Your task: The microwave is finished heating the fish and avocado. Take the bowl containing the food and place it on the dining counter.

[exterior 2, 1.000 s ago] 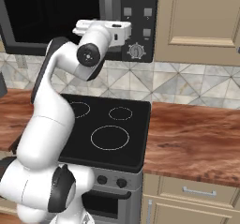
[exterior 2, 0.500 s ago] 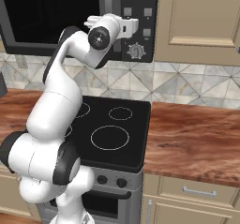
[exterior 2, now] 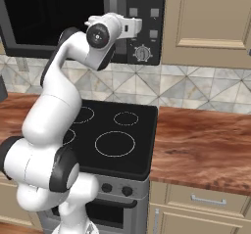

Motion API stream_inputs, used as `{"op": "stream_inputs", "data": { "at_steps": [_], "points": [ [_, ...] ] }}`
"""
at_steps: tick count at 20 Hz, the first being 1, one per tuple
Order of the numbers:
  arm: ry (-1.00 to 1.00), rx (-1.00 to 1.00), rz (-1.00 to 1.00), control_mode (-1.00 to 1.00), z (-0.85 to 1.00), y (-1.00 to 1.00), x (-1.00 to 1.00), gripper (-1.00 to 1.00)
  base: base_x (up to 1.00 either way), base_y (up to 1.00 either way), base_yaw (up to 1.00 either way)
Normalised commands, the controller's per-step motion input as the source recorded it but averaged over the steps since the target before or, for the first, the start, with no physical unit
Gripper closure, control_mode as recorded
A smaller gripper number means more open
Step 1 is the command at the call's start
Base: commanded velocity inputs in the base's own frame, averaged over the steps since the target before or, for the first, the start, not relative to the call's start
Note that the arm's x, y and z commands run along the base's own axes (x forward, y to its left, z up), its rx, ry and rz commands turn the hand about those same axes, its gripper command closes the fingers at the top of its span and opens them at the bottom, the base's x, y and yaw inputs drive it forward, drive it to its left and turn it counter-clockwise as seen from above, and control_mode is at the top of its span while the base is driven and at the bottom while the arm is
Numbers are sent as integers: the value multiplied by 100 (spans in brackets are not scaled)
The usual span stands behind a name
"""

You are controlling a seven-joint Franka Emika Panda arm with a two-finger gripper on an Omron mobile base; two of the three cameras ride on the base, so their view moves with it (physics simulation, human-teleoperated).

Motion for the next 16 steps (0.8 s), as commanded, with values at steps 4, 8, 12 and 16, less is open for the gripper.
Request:
{"op": "stream_inputs", "data": {
  "at_steps": [4,8,12,16],
  "points": [
    [0,0,0,-100,2,0,-6,100,0,0,0],
    [-1,0,3,-100,38,0,-62,100,0,0,0],
    [-2,0,2,-100,67,0,-96,100,0,0,0],
    [-3,0,0,-100,80,1,-100,100,0,0,0]
  ]
}}
